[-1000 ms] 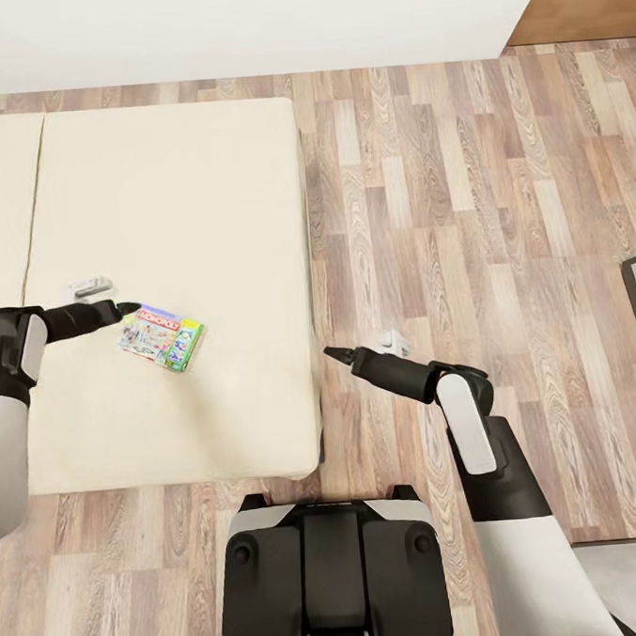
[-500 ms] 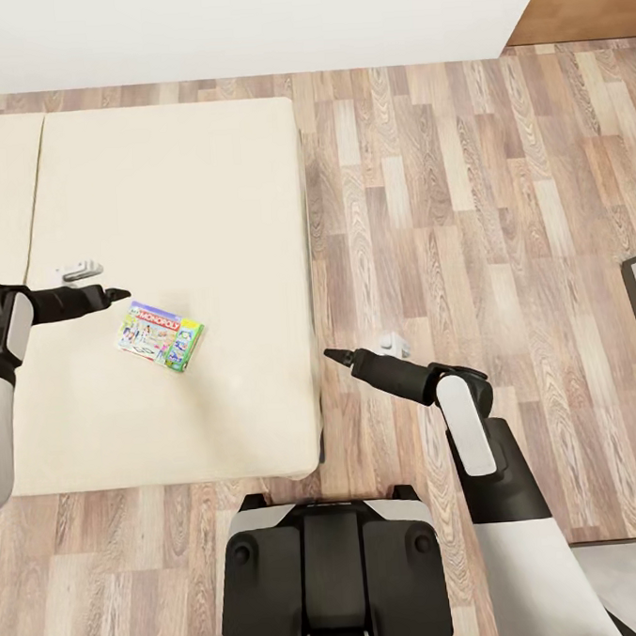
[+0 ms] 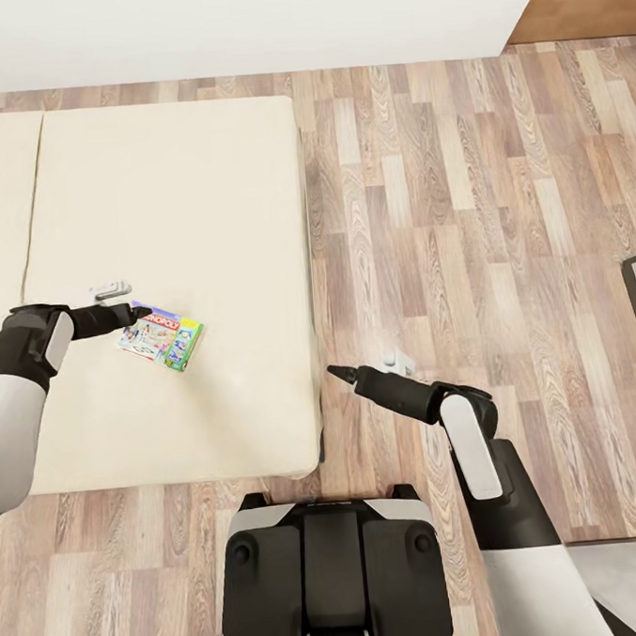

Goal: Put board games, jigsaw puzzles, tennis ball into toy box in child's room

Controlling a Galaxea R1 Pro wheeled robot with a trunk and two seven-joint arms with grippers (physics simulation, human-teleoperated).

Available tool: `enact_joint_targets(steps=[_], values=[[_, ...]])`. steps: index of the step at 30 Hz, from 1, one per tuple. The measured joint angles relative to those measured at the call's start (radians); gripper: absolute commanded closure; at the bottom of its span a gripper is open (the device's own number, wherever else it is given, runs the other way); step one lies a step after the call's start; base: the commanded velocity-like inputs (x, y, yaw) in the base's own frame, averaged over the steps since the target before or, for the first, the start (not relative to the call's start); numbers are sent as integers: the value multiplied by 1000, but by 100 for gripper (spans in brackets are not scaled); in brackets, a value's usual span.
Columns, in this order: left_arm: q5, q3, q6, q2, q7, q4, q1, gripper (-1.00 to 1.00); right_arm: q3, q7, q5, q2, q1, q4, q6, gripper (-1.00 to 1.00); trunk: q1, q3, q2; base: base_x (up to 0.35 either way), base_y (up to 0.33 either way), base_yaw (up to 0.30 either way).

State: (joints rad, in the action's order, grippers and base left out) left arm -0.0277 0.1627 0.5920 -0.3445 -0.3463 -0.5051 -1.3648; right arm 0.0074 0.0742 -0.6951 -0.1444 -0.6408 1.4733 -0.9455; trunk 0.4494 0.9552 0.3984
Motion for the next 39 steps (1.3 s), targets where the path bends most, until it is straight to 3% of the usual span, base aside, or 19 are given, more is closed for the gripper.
enact_joint_targets(steps=[5,19,28,39], values=[[1,2,-26,4,3,21,0,-100,0,0,0,3,36,23,-2,-100,0,6,0,0,0,0],[3,2,-28,5,4,20,-3,-100,-1,0,-1,5,43,56,-19,-100,0,28,0,0,0,0],[2,2,-16,1,-2,19,-73,-100,-3,-2,1,4,44,67,-34,-100,0,43,0,0,0,0],[1,1,-13,-1,-5,18,-84,-100,-3,-2,0,4,44,69,-35,-100,0,61,0,0,0,0]])
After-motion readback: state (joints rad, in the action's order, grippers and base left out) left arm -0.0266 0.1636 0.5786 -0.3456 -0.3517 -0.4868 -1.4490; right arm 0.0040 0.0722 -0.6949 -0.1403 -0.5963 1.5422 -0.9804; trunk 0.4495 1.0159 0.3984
